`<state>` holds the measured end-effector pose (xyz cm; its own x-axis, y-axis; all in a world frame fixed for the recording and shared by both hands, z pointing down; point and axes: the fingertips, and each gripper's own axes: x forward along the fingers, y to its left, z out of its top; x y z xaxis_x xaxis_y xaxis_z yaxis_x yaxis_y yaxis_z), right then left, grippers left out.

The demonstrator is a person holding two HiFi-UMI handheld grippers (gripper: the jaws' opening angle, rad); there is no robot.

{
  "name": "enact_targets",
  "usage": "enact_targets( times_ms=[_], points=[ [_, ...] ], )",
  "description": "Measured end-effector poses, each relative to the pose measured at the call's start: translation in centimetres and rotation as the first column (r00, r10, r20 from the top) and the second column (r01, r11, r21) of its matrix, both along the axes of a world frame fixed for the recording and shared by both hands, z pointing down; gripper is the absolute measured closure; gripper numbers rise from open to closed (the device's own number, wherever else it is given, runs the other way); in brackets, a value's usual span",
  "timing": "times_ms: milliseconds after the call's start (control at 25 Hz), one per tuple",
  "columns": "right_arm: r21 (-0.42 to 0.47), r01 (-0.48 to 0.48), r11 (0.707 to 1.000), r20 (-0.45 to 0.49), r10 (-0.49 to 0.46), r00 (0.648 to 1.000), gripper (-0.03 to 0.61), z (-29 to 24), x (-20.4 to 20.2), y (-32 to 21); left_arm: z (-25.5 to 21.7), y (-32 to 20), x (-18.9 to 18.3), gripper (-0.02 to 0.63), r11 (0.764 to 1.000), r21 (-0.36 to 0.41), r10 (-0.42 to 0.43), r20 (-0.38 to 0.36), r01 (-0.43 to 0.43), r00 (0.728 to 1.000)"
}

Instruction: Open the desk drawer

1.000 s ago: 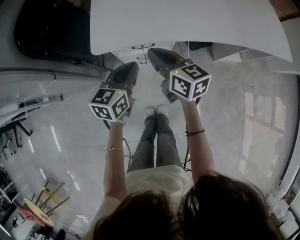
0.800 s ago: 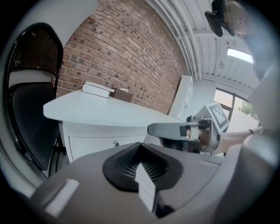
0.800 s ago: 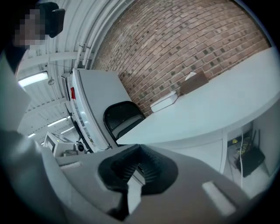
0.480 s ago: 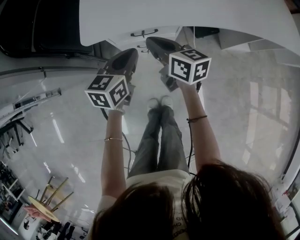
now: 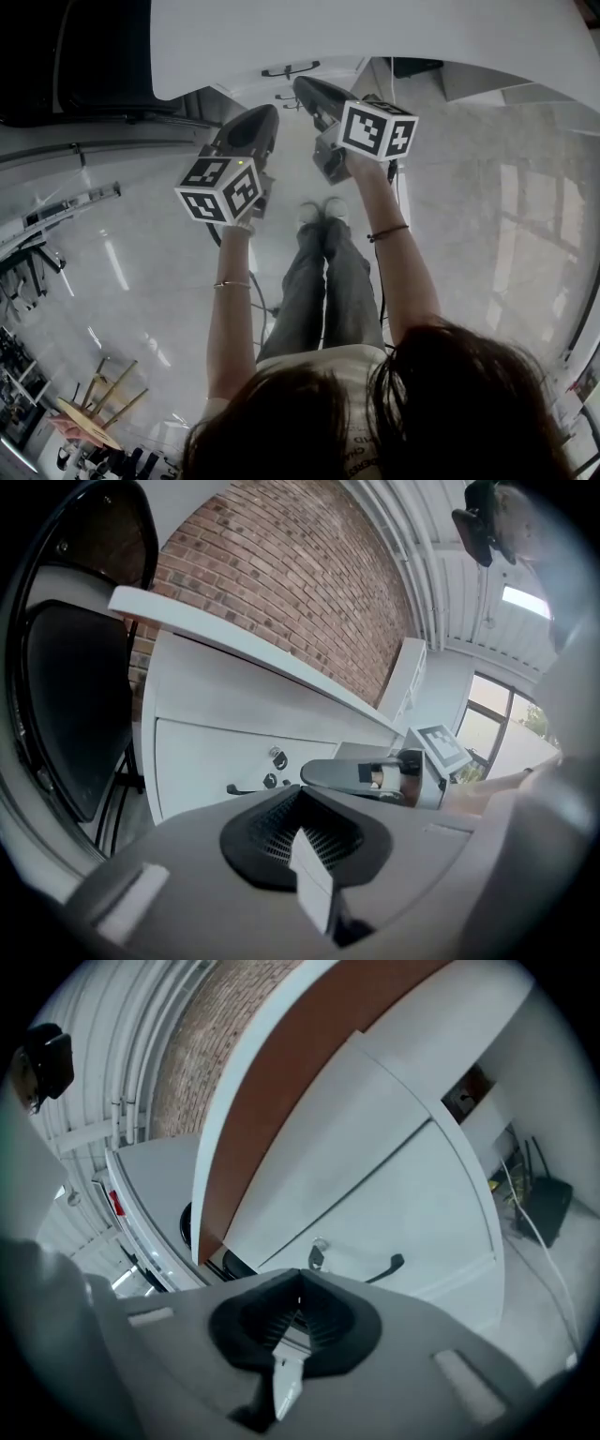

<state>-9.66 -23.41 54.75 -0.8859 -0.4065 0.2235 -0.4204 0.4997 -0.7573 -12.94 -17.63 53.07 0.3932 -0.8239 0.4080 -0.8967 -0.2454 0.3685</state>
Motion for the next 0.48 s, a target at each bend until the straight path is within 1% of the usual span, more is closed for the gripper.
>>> enact_targets(
  times_ms=[200,480],
  points=[
    [-0.076,-0.049,0.996,0.071,0.054,0.996,0.575,1.6,-0.2,-1.1,0.9,-0.5,-0.5,0.615,0.999,0.006,-0.036,-0.015,0.036,0.999],
    [-0.15,-0.103,0.983,0.087,0.117,0.989,0.575,3.9,0.1,-2.1,2.4,-0.9,-0.6,0.615,0.999,-0.01,-0.052,-0.021,0.052,0.998]
  ],
)
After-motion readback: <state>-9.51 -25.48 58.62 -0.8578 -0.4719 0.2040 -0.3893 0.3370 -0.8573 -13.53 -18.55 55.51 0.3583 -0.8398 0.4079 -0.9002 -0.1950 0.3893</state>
